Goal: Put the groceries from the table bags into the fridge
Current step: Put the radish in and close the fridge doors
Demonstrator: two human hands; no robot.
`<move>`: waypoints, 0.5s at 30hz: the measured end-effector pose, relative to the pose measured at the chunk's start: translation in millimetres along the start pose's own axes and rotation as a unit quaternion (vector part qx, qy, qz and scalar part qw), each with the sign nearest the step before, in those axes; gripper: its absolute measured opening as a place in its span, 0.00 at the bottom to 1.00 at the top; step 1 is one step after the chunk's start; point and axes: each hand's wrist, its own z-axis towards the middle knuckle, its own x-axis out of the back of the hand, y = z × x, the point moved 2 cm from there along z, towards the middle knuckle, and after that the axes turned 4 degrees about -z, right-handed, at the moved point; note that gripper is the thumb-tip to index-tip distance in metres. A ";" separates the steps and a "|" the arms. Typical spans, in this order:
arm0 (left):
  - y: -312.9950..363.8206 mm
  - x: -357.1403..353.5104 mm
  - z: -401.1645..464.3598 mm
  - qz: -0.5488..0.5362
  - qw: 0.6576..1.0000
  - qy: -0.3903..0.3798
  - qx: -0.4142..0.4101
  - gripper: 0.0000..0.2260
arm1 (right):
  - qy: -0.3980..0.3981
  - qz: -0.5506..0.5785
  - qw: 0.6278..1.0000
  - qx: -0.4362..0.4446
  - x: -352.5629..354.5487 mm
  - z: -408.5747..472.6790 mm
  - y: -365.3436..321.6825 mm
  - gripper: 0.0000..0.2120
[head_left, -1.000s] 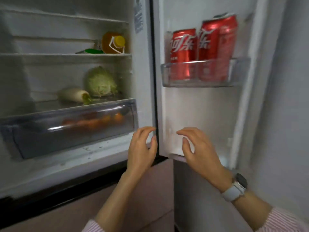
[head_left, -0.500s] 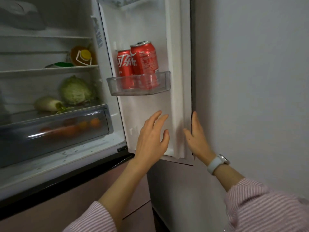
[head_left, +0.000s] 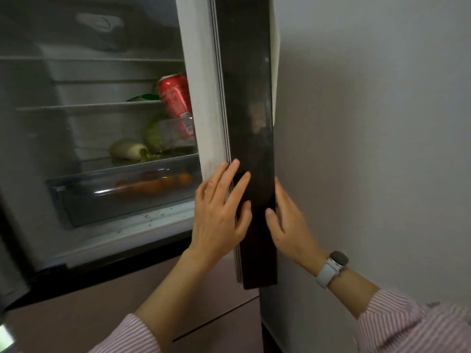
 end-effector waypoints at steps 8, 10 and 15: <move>-86.6 46.9 -30.7 0.002 0.988 -0.058 0.145 0.29 | -0.129 -0.069 0.984 0.098 -79.0 25.2 -40.5 0.29; -108.6 48.2 -33.3 -0.036 0.974 -0.097 0.201 0.34 | -0.162 -0.150 0.966 0.134 -100.3 38.7 -42.3 0.31; -163.8 45.7 -26.6 -0.091 0.942 -0.130 0.295 0.40 | -0.231 -0.241 0.934 0.129 -144.8 76.6 -44.5 0.34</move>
